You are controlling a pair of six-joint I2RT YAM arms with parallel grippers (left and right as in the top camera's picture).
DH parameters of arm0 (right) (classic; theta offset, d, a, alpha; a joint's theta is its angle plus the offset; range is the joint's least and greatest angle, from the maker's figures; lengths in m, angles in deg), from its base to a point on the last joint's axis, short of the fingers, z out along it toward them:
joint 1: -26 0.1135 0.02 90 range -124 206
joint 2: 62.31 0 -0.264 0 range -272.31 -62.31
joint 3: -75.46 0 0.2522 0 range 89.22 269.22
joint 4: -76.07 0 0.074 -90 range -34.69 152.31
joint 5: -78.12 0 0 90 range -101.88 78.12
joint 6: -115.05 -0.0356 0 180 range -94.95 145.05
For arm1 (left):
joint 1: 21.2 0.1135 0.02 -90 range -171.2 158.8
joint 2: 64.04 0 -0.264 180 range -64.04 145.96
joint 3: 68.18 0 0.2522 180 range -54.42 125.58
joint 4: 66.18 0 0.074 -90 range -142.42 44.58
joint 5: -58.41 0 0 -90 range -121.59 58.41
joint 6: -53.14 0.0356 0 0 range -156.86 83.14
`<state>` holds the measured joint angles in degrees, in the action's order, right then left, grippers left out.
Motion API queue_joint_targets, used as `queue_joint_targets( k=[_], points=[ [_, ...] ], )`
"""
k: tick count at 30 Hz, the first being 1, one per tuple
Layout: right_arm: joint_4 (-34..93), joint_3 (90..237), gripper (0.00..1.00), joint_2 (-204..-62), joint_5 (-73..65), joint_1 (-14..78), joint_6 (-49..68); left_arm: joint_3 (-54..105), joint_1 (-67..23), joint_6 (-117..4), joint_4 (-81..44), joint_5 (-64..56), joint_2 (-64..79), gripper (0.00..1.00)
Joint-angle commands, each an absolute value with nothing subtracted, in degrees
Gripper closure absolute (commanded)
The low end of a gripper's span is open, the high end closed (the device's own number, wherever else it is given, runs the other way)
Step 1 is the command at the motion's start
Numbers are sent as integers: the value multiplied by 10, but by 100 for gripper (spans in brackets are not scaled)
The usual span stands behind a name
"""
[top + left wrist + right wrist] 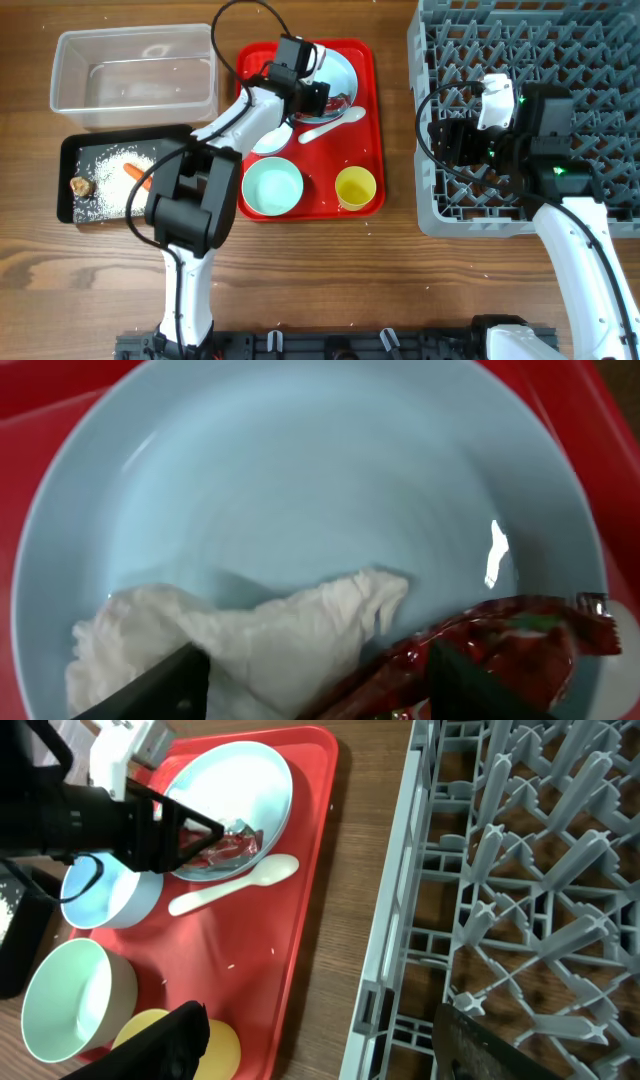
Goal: Sort waste into correct bins and load items into the dishwasher rack
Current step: 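Grasp the white tissue from the plate with the left gripper, then drop the tissue into the clear plastic bin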
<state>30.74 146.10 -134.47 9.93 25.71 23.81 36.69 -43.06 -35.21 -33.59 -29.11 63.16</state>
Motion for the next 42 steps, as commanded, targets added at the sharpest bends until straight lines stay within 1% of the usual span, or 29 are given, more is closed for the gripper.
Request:
queue_joint_targets(
  k=[1,4,6,7,10,12,15,19,22,24,27,28,29,30,31,32,35,38,39,41,42],
  points=[
    [307,1468,26,-1351,99,258,235,368,-433,-317,-324,-273,642,48],
    [307,1468,26,-1351,99,258,235,368,-435,-280,-285,-267,648,72],
    [307,1468,26,-1351,99,258,236,368,-435,-281,-285,-267,656,90],
    [307,1468,26,-1351,99,258,235,368,-435,-282,-289,-267,656,96],
    [307,1469,26,-1351,99,258,235,378,-435,-287,-304,-267,654,96],
    [307,1468,26,-1351,99,258,236,409,-433,-302,-287,-267,649,96],
    [307,1468,26,-1351,99,258,236,479,-425,-325,-225,-268,627,96],
    [307,1468,26,-1351,99,258,236,592,-393,-336,-112,-268,579,96],
    [307,1468,26,-1351,99,258,236,618,-348,-356,-48,-300,536,96],
    [308,1468,26,-1351,99,258,235,618,-294,-378,6,-351,519,96],
    [311,1468,26,-1352,99,258,235,618,-211,-378,69,-364,535,96],
    [314,1468,26,-1352,99,258,235,617,-177,-377,72,-351,555,94],
    [316,1468,26,-1352,99,258,235,617,-163,-371,66,-328,566,75],
    [318,1468,27,-1352,99,258,235,617,-152,-371,57,-306,577,36],
    [318,1468,26,-1352,99,258,235,617,-145,-371,48,-295,586,4],
    [318,1468,26,-1352,99,258,235,617,-143,-367,40,-292,588,0],
    [318,1468,26,-1352,99,258,235,618,-162,-332,11,-291,586,0],
    [316,1468,26,-1352,99,258,234,618,-203,-327,-5,-292,587,0],
    [315,1468,26,-1352,99,258,235,618,-213,-328,-8,-303,587,0],
    [310,1468,26,-1352,99,258,235,617,-233,-379,-10,-400,589,0],
    [308,1468,26,-1352,99,258,235,617,-230,-423,-4,-447,594,10]
  ],
)
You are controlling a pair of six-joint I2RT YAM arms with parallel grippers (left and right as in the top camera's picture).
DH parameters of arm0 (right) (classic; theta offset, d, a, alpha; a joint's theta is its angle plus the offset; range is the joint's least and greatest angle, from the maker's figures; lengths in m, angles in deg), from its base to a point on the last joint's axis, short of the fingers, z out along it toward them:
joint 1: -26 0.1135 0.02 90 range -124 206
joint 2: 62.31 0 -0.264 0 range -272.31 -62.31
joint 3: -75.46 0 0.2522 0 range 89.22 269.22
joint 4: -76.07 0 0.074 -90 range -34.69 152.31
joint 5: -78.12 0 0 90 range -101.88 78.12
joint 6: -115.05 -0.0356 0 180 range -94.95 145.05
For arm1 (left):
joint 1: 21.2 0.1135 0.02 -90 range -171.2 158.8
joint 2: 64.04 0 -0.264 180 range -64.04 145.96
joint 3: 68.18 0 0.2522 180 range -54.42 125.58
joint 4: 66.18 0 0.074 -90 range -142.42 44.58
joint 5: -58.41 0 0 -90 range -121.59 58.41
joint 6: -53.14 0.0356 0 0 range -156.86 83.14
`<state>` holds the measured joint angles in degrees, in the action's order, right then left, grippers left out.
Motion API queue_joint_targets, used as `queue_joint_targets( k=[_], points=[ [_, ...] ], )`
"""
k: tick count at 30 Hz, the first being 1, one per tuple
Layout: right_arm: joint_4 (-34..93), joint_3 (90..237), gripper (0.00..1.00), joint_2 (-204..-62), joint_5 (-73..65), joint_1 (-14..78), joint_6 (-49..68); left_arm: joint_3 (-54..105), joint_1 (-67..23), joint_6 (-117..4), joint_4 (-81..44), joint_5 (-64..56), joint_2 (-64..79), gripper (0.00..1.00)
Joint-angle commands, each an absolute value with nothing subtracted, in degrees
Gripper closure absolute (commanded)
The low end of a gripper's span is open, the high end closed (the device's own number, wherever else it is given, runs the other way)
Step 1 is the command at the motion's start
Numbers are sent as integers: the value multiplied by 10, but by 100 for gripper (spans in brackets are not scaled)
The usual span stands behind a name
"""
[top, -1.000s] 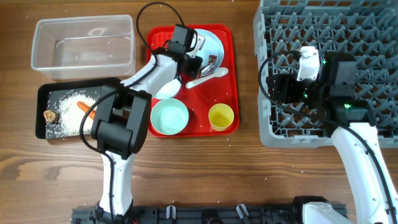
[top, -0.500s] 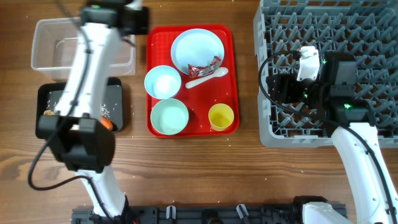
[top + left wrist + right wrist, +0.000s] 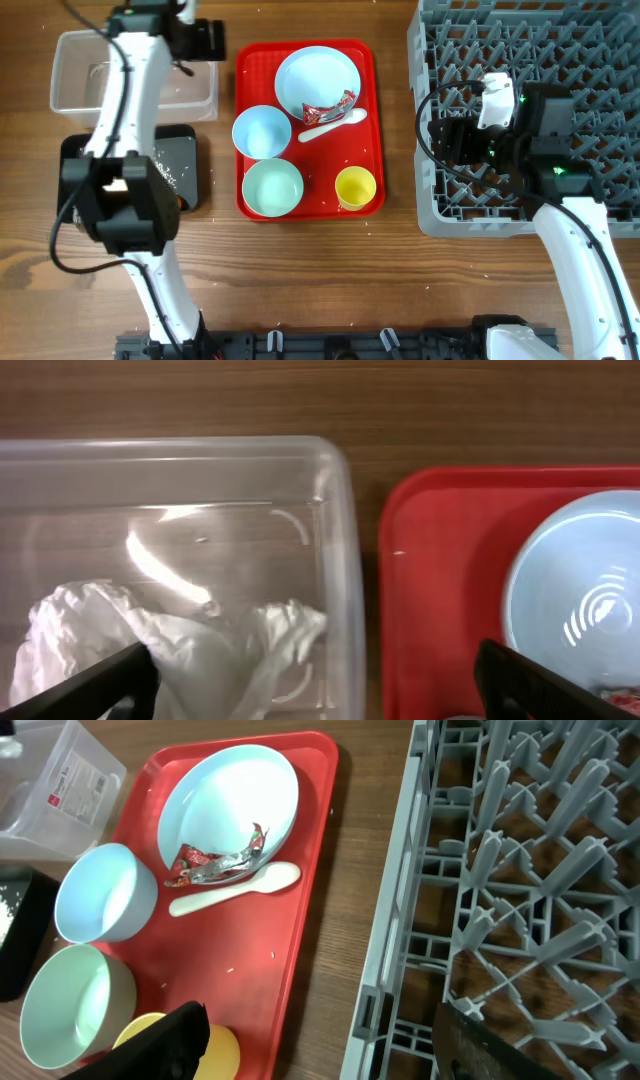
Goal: Sort waste into correct bins and load items into the dishwasher rack
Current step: 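Drop the tissue into the clear plastic bin, then grasp the red wrapper from the white plate with the left gripper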
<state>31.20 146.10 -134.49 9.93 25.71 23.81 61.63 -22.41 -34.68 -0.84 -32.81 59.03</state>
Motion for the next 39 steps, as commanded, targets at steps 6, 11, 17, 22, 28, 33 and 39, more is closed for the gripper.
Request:
queue_joint_targets(
  k=[6,11,17,22,28,33,39],
  points=[
    [306,1468,26,-1352,99,258,236,617,-188,-415,9,-155,599,51],
    [306,1468,26,-1352,99,258,235,617,-251,-279,26,-47,599,27],
    [305,1468,26,-1352,99,258,235,617,-409,-174,15,-184,631,21],
    [299,1468,26,-1352,99,258,235,617,-458,-158,-4,-251,692,25],
    [297,1468,26,-1352,99,258,235,617,-457,-158,-10,-247,714,36],
    [297,1468,26,-1352,99,258,235,617,-457,-161,-3,-233,744,50],
    [296,1468,26,-1352,99,258,235,617,-457,-161,-12,-233,747,92]
  ],
)
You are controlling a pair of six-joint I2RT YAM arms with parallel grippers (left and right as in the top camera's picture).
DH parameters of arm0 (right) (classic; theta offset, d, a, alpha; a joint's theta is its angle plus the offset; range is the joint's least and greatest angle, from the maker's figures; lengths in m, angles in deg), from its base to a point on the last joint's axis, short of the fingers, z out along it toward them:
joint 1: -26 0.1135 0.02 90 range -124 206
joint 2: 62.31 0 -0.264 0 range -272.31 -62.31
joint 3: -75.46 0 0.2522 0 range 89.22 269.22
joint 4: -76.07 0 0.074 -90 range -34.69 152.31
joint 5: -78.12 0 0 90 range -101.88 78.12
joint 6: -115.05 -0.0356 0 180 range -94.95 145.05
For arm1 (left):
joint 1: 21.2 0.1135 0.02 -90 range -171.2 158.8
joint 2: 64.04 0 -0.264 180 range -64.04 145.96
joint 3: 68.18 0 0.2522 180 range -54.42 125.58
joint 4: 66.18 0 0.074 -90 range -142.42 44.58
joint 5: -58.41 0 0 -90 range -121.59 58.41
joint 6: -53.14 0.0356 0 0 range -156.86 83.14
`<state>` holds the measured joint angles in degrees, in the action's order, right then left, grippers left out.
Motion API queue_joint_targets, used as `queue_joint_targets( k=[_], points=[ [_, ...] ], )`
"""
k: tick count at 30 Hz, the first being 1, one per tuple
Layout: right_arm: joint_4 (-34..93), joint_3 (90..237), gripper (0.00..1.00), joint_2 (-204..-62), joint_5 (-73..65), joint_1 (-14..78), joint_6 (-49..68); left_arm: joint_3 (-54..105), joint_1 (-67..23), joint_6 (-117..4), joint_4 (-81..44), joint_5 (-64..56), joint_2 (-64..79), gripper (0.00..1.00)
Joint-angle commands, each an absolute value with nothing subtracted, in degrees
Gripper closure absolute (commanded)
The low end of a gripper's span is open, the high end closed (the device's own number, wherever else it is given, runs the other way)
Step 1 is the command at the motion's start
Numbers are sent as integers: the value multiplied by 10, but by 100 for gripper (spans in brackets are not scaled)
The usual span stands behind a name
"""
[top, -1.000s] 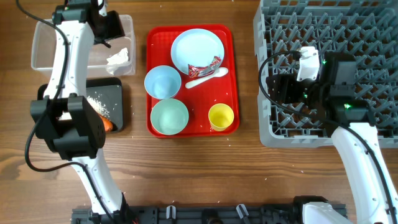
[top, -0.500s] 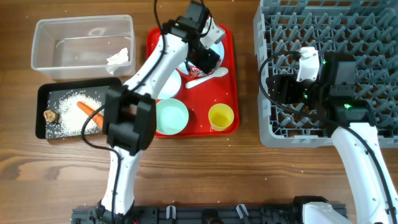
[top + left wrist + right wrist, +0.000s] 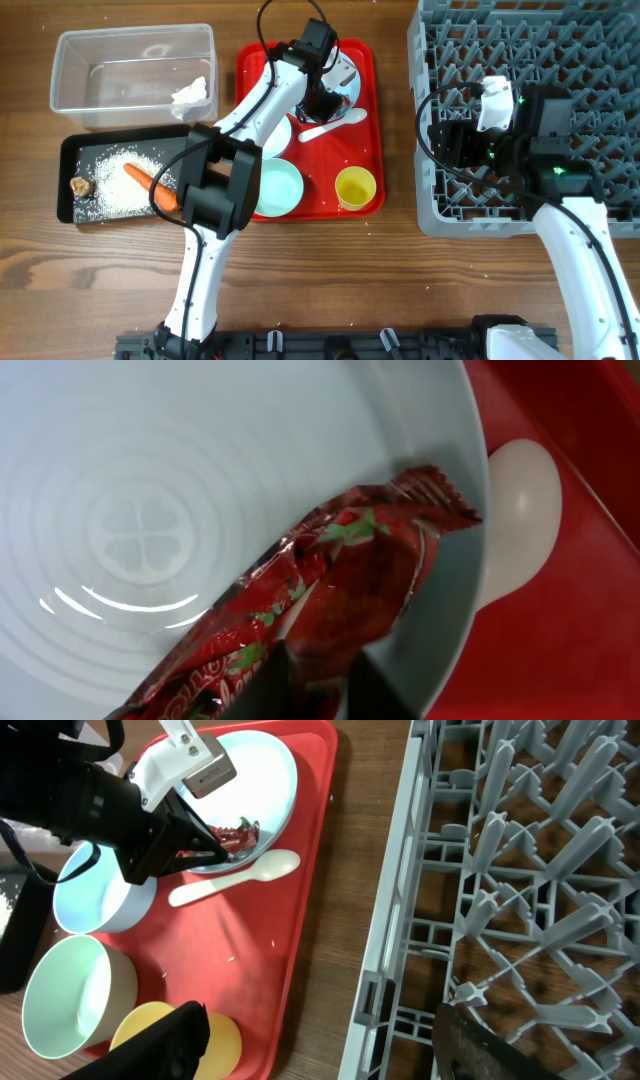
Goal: Sort waste into correct bins and load items into the dishwasher rack
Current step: 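Grasp the red wrapper from the white plate with the left gripper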
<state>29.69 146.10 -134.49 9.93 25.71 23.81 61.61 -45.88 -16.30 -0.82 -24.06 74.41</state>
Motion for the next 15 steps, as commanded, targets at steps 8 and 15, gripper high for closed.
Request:
queue_joint_targets(
  k=[8,15],
  points=[
    [297,1468,26,-1352,99,258,235,661,-436,-241,-5,-258,695,96],
    [296,1468,26,-1352,99,258,235,672,-385,-283,35,-313,573,96]
  ],
)
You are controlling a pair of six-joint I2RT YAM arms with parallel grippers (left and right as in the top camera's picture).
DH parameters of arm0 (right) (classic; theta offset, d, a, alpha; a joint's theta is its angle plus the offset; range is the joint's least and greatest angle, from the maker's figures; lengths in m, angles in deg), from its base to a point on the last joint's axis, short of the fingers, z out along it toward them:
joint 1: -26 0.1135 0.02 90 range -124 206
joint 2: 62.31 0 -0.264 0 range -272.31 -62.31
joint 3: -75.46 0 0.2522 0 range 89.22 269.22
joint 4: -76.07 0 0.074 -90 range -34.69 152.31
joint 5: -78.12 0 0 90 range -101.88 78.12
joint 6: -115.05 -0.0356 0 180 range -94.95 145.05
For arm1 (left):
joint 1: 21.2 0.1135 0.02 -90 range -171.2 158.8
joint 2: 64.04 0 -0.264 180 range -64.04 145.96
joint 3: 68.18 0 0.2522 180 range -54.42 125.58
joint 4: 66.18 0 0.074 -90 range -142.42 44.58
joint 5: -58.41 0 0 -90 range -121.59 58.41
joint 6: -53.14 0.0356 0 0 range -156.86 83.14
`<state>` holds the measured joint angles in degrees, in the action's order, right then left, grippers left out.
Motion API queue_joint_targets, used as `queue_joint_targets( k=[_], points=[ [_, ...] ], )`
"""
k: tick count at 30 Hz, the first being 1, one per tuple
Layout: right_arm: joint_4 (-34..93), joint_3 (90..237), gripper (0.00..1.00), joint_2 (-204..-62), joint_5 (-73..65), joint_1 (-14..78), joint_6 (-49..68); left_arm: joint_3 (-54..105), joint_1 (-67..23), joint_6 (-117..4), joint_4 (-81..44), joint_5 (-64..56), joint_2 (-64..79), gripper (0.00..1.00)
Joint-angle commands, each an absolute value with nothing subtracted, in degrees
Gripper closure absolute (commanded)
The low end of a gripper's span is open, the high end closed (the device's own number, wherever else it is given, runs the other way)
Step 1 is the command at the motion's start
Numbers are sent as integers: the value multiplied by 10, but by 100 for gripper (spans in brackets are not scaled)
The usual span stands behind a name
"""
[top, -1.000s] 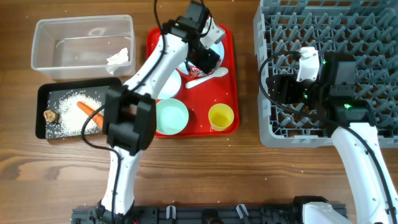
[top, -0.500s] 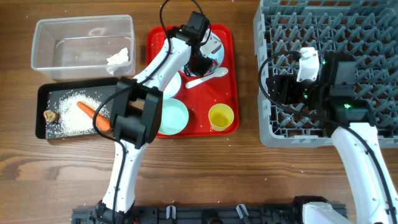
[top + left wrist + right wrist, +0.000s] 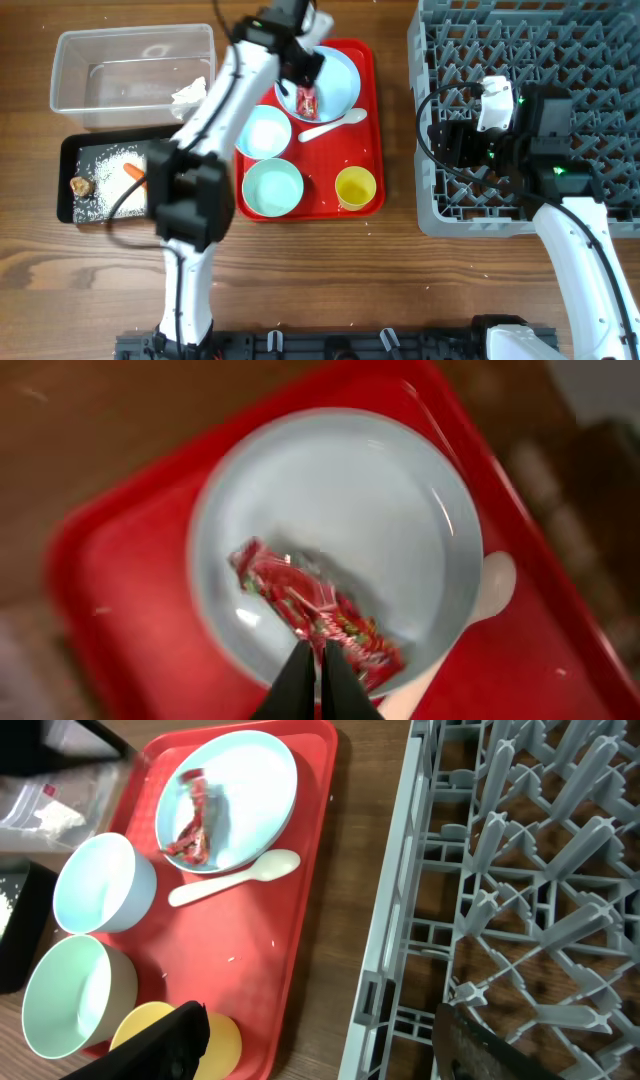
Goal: Sort waste into correct bins and load items into the dishwasher rack
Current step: 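Grasp the red wrapper from the white plate with the left gripper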
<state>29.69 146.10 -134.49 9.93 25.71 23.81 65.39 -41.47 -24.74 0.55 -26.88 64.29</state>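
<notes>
A red snack wrapper (image 3: 318, 608) hangs blurred over the pale blue plate (image 3: 350, 490) on the red tray (image 3: 366, 140). My left gripper (image 3: 318, 656) is shut, with the wrapper's end right at its tips. From overhead, the left gripper (image 3: 303, 62) sits above the wrapper (image 3: 305, 101); the right wrist view shows the wrapper (image 3: 192, 815) upright over the plate's left part. A white spoon (image 3: 235, 885) lies beside the plate. My right gripper (image 3: 320, 1050) stands open over the left edge of the grey dishwasher rack (image 3: 530, 60).
A clear bin (image 3: 120, 45) at the back left holds a white tissue (image 3: 190, 90). In front of it is a black tray (image 3: 75, 150) with rice and a carrot. A blue bowl (image 3: 265, 130), a green bowl (image 3: 272, 187) and a yellow cup (image 3: 355, 187) stand on the red tray.
My left gripper was low in the plate, closing on the wrapper. Now it is higher and shut, and the wrapper has turned upright over the plate's left part. The right arm is unchanged.
My left gripper was open around a white tissue in the plate beside the wrapper. Then it was over the clear bin, with the tissue lying inside. It was then back in the plate at the wrapper, and now stands higher, shut on it.
</notes>
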Motion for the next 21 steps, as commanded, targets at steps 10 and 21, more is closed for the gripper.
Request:
queue_joint_targets(
  k=[10,21],
  points=[
    [299,1468,26,-1352,99,258,235,669,-360,-265,27,-182,663,31],
    [295,1468,26,-1352,99,258,236,667,-423,-268,22,-307,755,26]
  ],
)
